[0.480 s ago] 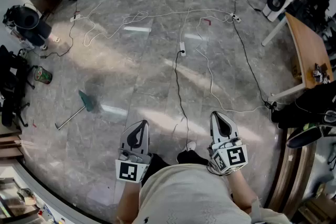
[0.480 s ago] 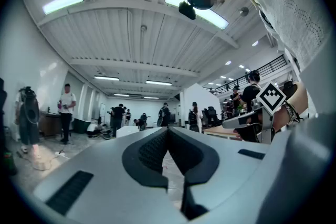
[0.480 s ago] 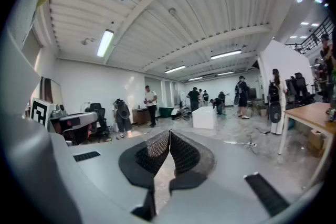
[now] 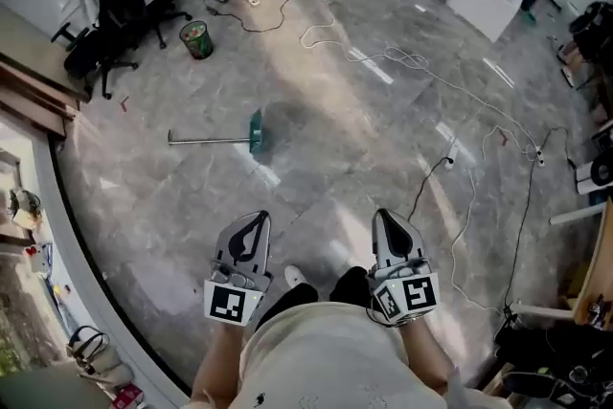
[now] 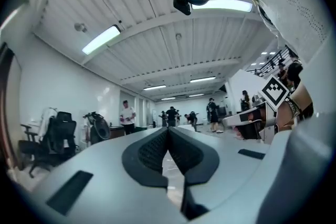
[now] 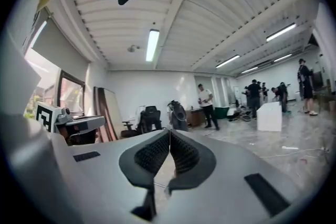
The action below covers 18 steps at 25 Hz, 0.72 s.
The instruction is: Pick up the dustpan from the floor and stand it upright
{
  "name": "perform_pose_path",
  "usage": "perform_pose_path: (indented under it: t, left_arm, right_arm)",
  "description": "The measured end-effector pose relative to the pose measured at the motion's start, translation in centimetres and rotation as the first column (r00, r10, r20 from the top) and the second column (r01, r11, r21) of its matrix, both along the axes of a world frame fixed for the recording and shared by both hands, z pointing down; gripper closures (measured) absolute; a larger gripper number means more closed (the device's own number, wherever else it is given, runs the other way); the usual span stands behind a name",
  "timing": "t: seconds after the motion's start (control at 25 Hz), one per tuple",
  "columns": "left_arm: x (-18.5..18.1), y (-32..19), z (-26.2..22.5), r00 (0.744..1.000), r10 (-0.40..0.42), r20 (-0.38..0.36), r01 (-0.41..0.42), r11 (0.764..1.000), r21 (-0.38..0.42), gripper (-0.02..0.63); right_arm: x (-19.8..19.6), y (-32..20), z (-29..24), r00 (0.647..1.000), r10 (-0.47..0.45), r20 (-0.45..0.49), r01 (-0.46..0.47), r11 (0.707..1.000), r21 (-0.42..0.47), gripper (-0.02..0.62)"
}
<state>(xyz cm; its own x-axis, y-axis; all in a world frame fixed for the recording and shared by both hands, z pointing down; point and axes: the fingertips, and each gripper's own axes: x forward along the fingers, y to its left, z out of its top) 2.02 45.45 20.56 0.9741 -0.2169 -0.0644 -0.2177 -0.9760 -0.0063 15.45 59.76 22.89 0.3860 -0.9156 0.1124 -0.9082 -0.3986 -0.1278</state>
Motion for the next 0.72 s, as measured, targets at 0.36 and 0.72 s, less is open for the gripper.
perform_pose_path:
  t: [0.36,0.72]
  left_arm:
    - [-12.2,-17.6,1.5,0.924,-0.382,0.021,0.383,0.923,-0.029,0.595]
    - [-14.7,-36.7,3.7,0.813,-0.575,0.087,0.575,0.817,0.025,0.595]
  right_arm:
    - [-8.7,-23.5,1.8,0.907,-0.42,0.006,0.42,0.906,-0.054,0.577]
    - [-10.3,-48.5,4.3,0.748,-0.658,0.086,0.663,0.743,-0.086,0.577]
